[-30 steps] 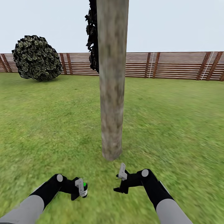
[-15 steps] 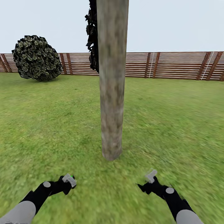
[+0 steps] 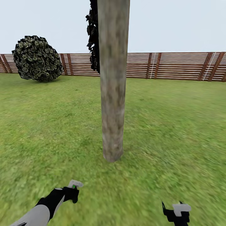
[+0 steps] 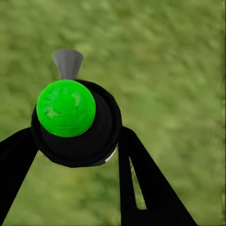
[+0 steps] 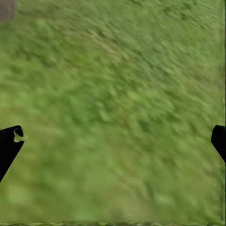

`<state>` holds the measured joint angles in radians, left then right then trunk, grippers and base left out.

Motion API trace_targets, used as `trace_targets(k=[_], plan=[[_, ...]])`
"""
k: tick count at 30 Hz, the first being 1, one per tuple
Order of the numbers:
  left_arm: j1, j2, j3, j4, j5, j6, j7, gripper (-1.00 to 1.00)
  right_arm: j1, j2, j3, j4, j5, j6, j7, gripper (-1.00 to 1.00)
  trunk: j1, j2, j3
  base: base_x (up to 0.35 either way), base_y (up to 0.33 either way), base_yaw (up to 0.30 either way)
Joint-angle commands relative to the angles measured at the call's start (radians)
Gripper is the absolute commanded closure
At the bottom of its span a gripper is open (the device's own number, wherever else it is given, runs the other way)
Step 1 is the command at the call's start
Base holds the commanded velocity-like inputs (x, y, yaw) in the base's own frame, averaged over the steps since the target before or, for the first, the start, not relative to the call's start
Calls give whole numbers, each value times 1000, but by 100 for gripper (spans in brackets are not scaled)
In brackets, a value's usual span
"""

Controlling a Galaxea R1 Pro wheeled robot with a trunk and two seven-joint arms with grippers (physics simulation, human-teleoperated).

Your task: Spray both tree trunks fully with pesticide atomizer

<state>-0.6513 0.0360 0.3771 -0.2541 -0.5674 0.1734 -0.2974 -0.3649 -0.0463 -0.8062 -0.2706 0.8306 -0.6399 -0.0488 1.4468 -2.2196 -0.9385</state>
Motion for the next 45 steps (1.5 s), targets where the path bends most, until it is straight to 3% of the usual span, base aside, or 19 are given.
trace_targets(k=[1,6,9,18,24,34,45], plan=[[0,-5,10,-4,-6,9,-7,100,4,2,-5,2,10,-10,-19,-100,0,0,-1,0,0,0],[-3,-15,14,-12,0,37,-6,100,13,14,-4,13,9,-17,-160,-100,0,0,-1,156,-4,0],[-5,-19,14,-13,1,47,-6,100,13,19,-4,32,9,-17,-183,-100,0,0,-1,280,-95,0],[-16,-47,14,-18,1,87,-3,100,14,22,-4,43,9,-17,-193,-100,0,0,-1,172,-224,0],[-7,-90,11,-102,-4,95,45,100,14,22,-4,43,9,-17,-194,-100,0,0,-1,225,-229,-19],[-4,-93,12,-107,1,96,52,100,14,22,-4,43,9,-17,-194,-100,0,0,-1,285,-33,-253],[-4,-95,13,-106,1,95,52,100,14,23,-4,44,9,-17,-194,-100,0,0,-1,-156,0,-235]])
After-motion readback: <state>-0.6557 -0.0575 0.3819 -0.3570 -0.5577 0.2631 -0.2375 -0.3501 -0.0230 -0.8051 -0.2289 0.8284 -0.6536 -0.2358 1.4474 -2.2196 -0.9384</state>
